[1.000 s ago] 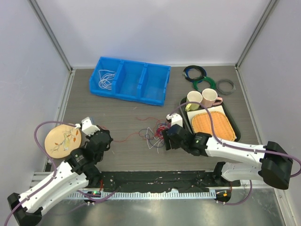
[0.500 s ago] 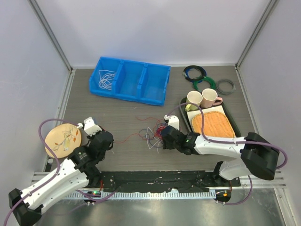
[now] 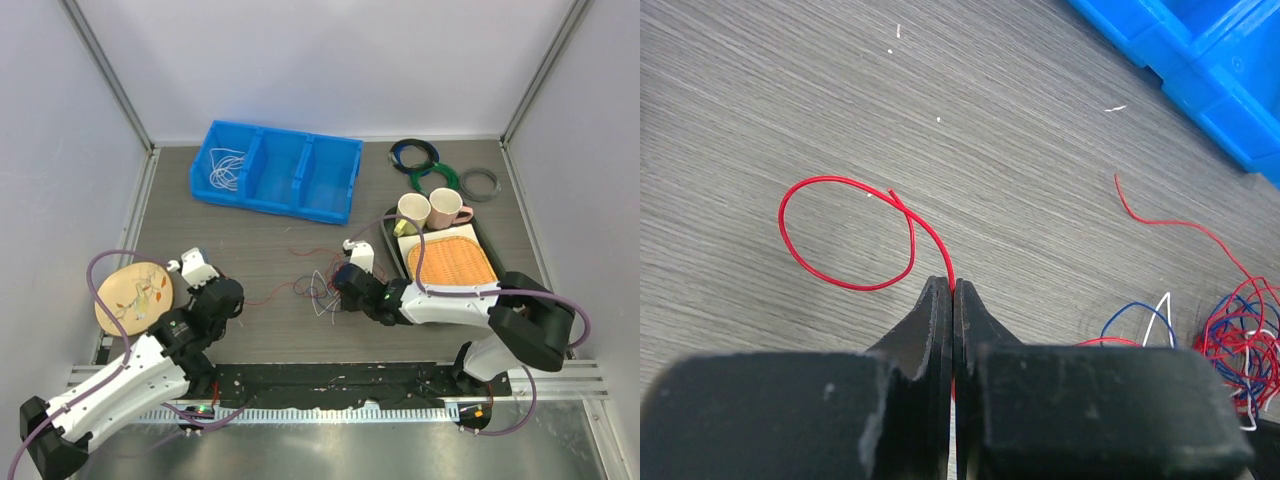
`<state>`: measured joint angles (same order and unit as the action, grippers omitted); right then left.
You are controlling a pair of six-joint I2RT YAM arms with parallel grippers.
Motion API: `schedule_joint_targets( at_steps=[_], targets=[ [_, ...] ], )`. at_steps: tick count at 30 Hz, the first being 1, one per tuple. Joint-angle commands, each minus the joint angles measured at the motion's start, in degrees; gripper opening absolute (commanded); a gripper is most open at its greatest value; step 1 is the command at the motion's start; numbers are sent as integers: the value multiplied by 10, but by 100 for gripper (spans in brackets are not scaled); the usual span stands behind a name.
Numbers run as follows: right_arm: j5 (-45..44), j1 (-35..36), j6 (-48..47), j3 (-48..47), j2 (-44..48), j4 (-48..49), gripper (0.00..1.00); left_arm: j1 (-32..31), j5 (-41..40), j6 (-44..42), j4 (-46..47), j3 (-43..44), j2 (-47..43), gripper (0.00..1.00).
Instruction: Untangle the cables
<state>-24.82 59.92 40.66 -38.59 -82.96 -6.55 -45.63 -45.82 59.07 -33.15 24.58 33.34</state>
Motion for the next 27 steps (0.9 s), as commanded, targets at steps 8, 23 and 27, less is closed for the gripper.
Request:
schedule_joint_targets(
  at_steps=[8,23,27],
  targets=[
    [-23,-2,39,-37,-13,-23,13,2,-8,-6,29,-5,-14,0],
    [236,-2,-218,-128,204,37,1,1,244,-169,307,-50,50,100],
    [224,-2,-241,-204,230,33,1,2,337,-208,379,-59,72,100]
  ],
)
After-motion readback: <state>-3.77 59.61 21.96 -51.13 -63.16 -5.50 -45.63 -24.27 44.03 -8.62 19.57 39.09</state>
